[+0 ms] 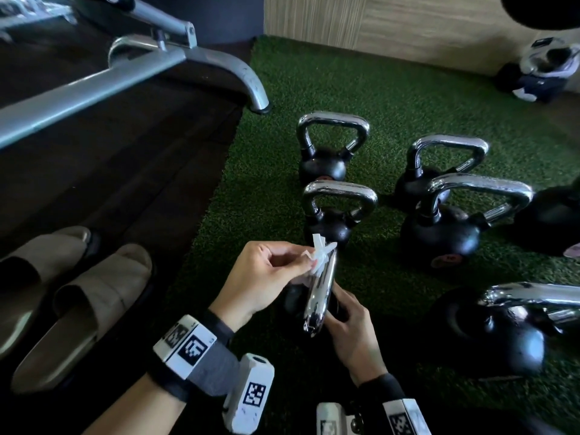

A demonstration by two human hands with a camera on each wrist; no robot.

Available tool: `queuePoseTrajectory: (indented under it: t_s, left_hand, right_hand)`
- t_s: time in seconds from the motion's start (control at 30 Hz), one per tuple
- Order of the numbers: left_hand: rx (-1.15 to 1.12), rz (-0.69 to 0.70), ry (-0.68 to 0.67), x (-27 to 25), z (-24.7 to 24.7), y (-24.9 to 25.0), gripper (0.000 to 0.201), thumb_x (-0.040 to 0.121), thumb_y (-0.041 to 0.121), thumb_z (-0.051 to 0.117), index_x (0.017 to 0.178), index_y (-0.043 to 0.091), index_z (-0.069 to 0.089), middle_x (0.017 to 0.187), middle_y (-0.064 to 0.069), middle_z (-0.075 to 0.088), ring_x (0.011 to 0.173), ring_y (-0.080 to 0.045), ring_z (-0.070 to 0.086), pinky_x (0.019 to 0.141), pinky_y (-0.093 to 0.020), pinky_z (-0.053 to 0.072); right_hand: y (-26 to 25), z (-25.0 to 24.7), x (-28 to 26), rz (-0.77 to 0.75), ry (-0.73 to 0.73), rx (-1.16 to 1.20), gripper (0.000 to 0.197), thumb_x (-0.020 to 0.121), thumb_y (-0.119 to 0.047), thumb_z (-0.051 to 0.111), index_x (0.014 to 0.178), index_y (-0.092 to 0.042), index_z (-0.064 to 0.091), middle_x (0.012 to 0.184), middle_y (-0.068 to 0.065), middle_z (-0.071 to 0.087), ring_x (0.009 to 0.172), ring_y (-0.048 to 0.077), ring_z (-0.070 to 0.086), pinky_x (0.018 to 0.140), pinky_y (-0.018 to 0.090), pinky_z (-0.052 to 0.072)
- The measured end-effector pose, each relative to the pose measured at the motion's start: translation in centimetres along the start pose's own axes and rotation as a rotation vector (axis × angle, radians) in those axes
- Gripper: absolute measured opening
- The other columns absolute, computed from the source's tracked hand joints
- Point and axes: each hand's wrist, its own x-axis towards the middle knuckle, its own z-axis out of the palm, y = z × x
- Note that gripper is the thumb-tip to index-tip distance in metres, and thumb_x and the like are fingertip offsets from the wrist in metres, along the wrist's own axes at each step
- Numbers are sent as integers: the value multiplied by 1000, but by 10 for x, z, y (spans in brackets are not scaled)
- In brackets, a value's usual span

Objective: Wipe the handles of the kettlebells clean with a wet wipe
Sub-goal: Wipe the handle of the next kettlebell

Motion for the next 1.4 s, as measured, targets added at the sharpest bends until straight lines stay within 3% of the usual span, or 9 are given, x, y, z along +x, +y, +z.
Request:
queuePoseTrajectory:
  t_s: [0.1,0.23,0.37,0.5,0.8,0.97,1.1,1.2,1.4]
  left_hand:
    - [39,-66,-74,-1,-9,8,15,82,9,81,96,4,80,88,-13,79,84,-22,75,81,-35,64]
    - [85,-148,-312,-20,-26,9,7,84,4,80,89,4,76,70,-2,75,66,-11,71,66,-21,57]
    - [101,-50,-234,-36,-29,-2,7,81,3,82,85,4,76,68,-6,73,67,-19,70,70,-27,59]
    - [115,13,-201,-50,-25,-14,6,78,9,83,83,7,81,79,-10,79,74,-17,75,71,-21,57]
    - [357,61,-132,-59,-23,-35,10,83,7,82,89,15,84,84,5,81,85,-12,78,86,-30,60]
    - [506,93,-198,-50,-30,-20,8,86,16,82,89,23,83,79,12,79,78,-4,76,77,-18,56]
    - [270,88,-22,-47,-31,-8,16,80,21,83,95,18,80,85,0,80,80,-11,75,74,-23,60]
    - [1,35,136,-46,-30,5,19,69,22,84,86,15,80,73,-7,76,64,-11,65,60,-18,54]
    - [-190,-45,102,-40,-22,34,20,59,34,83,74,19,81,68,-9,73,62,-15,66,63,-25,53]
  right_hand:
    - [-2,1,0,10,-2,-21,47,84,-39,82,129,-37,67,128,-14,65,115,-15,58,96,6,45]
    - [-1,2,-1,-2,20,-37,73,72,-65,75,137,-33,66,133,-13,66,122,-5,60,110,30,49]
    - [-4,3,0,4,20,-38,50,85,-37,81,133,-34,69,127,-12,67,115,-8,62,106,25,50]
    - [0,2,1,24,30,-54,55,83,-37,83,135,-31,68,131,-9,66,120,-2,61,110,34,50]
    - [2,2,1,5,24,-63,54,84,-34,83,136,-31,67,128,-10,67,117,-5,61,108,27,49]
    - [-5,-4,3,-11,-31,-170,56,85,-45,78,138,-34,65,126,-11,68,116,-3,62,100,18,47]
    - [-24,-21,-3,-106,220,-185,34,87,-38,80,120,-35,74,115,-10,72,102,11,71,92,35,59]
    - [-63,-32,-19,-329,383,-51,25,86,-16,82,104,-34,79,98,-11,73,81,12,72,71,21,57]
    - [-133,-23,-37,-585,72,8,35,75,-27,85,109,-20,82,98,-12,76,83,6,74,74,11,53]
